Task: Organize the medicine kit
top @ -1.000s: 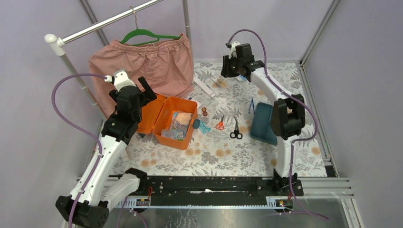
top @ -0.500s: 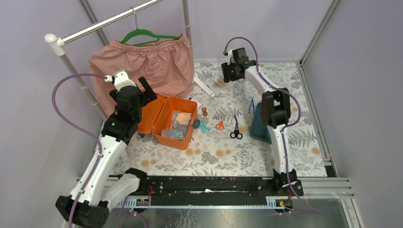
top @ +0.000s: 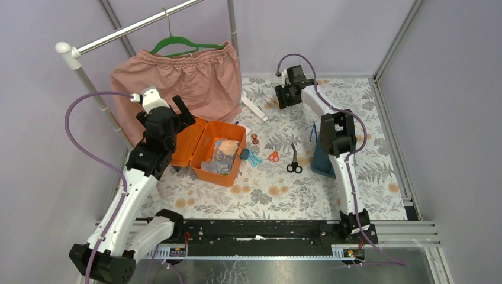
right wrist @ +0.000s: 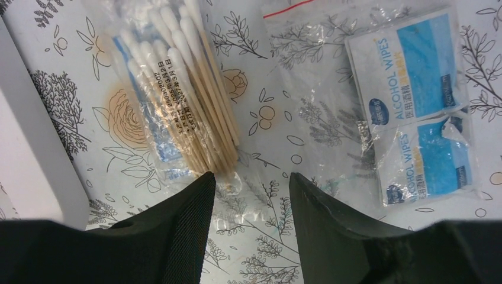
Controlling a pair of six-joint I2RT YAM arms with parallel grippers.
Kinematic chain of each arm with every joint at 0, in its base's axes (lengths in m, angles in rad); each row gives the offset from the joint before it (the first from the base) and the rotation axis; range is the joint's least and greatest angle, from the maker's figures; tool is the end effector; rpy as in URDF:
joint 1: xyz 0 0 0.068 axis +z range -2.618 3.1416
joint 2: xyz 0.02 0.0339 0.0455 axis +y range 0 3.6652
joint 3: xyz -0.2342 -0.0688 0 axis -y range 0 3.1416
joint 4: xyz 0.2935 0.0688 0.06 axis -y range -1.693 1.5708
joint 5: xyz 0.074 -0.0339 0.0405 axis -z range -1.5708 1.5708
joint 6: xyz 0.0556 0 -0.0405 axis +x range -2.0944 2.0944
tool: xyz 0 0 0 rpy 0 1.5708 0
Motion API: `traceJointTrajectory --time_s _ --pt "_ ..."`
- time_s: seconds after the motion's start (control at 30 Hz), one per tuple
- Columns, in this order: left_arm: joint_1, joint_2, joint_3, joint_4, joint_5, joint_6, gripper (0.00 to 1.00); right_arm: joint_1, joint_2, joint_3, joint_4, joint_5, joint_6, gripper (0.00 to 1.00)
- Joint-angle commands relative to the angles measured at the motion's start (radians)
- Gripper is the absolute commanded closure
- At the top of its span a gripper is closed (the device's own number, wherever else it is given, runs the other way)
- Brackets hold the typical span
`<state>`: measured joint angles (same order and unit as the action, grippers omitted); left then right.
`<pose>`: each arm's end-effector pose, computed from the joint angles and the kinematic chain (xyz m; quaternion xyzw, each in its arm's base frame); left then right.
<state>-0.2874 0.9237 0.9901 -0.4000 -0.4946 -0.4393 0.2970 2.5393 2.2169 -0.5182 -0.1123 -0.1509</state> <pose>0.2797 -0.0551 0.3394 -0.2015 0.7769 -0.0134 0.5964 0.5686 0.1806 0.1138 -0.2267 0.9049 0.0783 0.3517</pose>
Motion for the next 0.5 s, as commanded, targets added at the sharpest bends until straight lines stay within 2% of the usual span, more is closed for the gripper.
traceJointTrajectory --time_s 0.0,0.23,0.3,0.47 --pt "0.000 -0.002 -0.010 0.024 0.005 -0.004 0.01 -0.007 0.027 0.068 -0.038 0.025 -0.027 0.43" --pt "-0.001 -0.001 -0.011 0.024 0.005 -0.004 0.01 -0.007 0.029 0.034 -0.068 0.017 -0.020 0.49" --pt "-0.001 -0.001 -0.011 0.024 0.005 -0.004 0.01 -0.007 0.016 0.002 -0.064 0.008 -0.009 0.54" --pt "-0.001 -0.002 -0.011 0.026 0.008 -0.004 0.01 -0.006 -0.022 -0.082 -0.040 -0.017 0.025 0.73"
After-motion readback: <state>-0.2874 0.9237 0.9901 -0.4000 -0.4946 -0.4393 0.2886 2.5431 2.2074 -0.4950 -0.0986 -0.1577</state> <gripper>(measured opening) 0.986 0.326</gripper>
